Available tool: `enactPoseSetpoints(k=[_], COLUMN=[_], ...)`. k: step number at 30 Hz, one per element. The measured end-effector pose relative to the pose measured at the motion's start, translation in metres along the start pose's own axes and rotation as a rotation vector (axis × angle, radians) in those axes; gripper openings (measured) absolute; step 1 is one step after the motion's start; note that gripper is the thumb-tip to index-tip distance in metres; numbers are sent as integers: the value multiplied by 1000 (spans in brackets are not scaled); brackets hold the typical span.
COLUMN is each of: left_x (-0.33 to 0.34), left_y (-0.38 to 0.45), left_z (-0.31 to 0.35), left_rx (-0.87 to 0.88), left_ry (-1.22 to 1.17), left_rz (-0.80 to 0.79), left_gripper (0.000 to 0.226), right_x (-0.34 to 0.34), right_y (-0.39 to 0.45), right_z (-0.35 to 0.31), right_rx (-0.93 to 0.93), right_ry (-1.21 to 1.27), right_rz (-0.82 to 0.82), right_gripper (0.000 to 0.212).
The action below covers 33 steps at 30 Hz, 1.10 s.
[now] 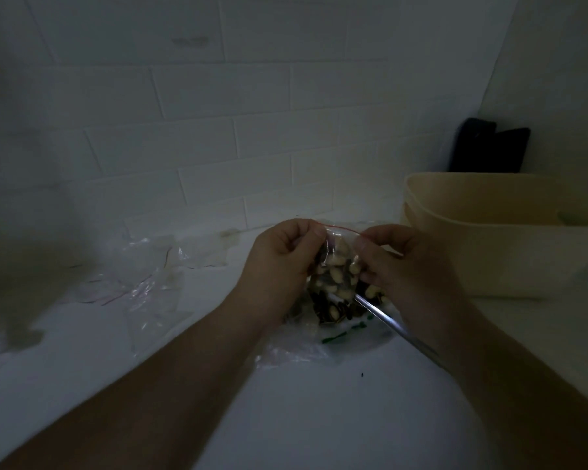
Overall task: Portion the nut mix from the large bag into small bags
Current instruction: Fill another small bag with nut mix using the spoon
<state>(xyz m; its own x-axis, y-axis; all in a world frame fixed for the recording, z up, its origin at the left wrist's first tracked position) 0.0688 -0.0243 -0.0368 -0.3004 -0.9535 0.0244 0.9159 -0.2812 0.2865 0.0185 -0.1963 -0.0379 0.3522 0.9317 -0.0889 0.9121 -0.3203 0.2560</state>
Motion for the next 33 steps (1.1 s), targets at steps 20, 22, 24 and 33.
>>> enactPoseSetpoints(k=[20, 22, 24, 33], left_x=[4, 4, 4, 3], left_y=[-3, -3, -2, -2], left_z=[4, 3, 3, 0], left_rx=[-55, -43, -41, -68], left_ry=[-89, -79, -74, -85], left_rz=[-30, -15, -3, -40], left_gripper=[13, 12, 12, 14], right_x=[-1, -1, 0, 0], right_y=[-2, -3, -4, -6], right_z=[-1, -3, -4, -9], right_rx=[3, -2, -6, 2], right_ry=[52, 45, 57, 30], right_rz=[-41, -49, -40, -18], right_gripper=[8, 9, 7, 9])
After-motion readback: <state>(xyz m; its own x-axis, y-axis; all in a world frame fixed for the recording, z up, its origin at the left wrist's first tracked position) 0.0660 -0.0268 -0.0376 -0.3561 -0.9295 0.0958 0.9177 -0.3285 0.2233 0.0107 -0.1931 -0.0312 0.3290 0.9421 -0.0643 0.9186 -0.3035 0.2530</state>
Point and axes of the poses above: each hand's wrist, its own y-axis towards the middle knuckle, its own x-axis out of the palm, z = x × y, the point moved 1 cm from there along y, towards the middle knuckle, and after that the axes turned 2 degrees about -y, right-handed, at the moved point
